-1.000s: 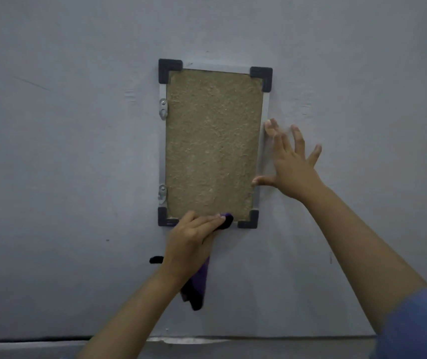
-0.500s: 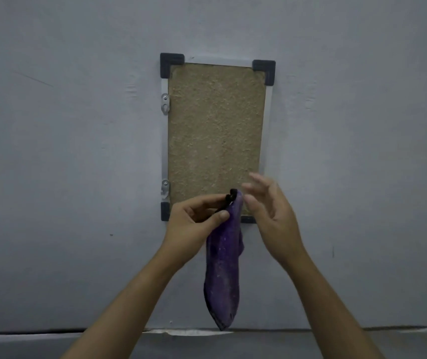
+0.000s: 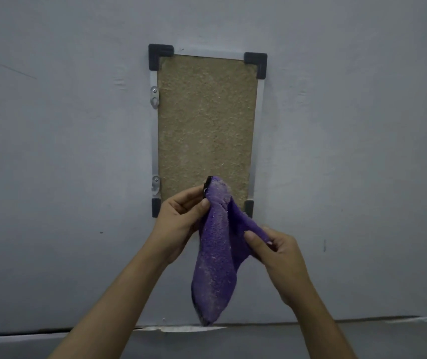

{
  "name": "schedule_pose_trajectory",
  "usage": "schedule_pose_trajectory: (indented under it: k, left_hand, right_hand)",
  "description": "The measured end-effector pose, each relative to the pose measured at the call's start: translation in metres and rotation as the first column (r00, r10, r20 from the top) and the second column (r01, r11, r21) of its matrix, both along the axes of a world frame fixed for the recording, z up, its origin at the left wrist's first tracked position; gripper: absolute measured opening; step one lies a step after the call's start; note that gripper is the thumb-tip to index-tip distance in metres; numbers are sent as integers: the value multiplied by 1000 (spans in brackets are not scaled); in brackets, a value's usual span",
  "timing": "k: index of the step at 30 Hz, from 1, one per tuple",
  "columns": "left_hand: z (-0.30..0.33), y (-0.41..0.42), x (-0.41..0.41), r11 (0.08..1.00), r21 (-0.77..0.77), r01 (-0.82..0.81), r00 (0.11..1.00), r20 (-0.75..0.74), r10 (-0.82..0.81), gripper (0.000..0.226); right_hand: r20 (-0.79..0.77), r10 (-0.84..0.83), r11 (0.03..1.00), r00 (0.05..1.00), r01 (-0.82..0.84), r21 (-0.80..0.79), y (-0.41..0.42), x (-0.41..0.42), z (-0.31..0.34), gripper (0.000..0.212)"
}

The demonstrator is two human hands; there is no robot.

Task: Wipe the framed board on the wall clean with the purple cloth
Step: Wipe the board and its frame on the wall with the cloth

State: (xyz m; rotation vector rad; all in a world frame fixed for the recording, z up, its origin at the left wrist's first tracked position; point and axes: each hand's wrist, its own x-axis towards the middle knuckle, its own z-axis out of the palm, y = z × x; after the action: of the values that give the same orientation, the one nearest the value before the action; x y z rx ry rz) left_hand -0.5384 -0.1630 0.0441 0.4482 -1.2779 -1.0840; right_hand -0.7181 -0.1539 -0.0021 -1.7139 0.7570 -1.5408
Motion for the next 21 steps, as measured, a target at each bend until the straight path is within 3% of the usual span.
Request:
schedule_pose_trajectory:
  k: [2, 4, 8, 12, 16, 19, 21]
  left_hand:
    - [-1, -3, 1, 998, -7, -62, 998, 17, 62, 32]
    - [-3, -5, 3, 991, -53, -125, 988, 91, 129, 35]
    - [-1, -1, 9, 993, -90, -72, 938, 331, 98, 51]
    - [-3, 1, 9, 993, -86, -80, 808, 578, 115, 53]
    - [-9, -1, 1, 921, -222, -321, 644, 661, 384, 27]
    - [-8, -3, -5, 840, -302, -451, 510, 685, 520, 17]
    - [-5, -5, -14, 807, -322, -496, 478, 674, 563, 15]
  right_hand:
    - [-21, -112, 991, 994, 110, -77, 4, -9, 9, 21]
    - [-20, -118, 988, 993, 115, -103, 7, -18, 18, 17]
    - [-98, -163, 981, 982, 150, -127, 1, -24, 33, 13]
    - [-199, -284, 953, 938, 252, -168, -14, -22, 39, 14]
    - [-300, -354, 934, 886, 322, -153, -23, -17, 35, 6]
    - [-254, -476, 879, 842, 450, -156, -20, -11, 24, 5]
    - [-154, -569, 817, 808, 533, -218, -10, -1, 10, 9]
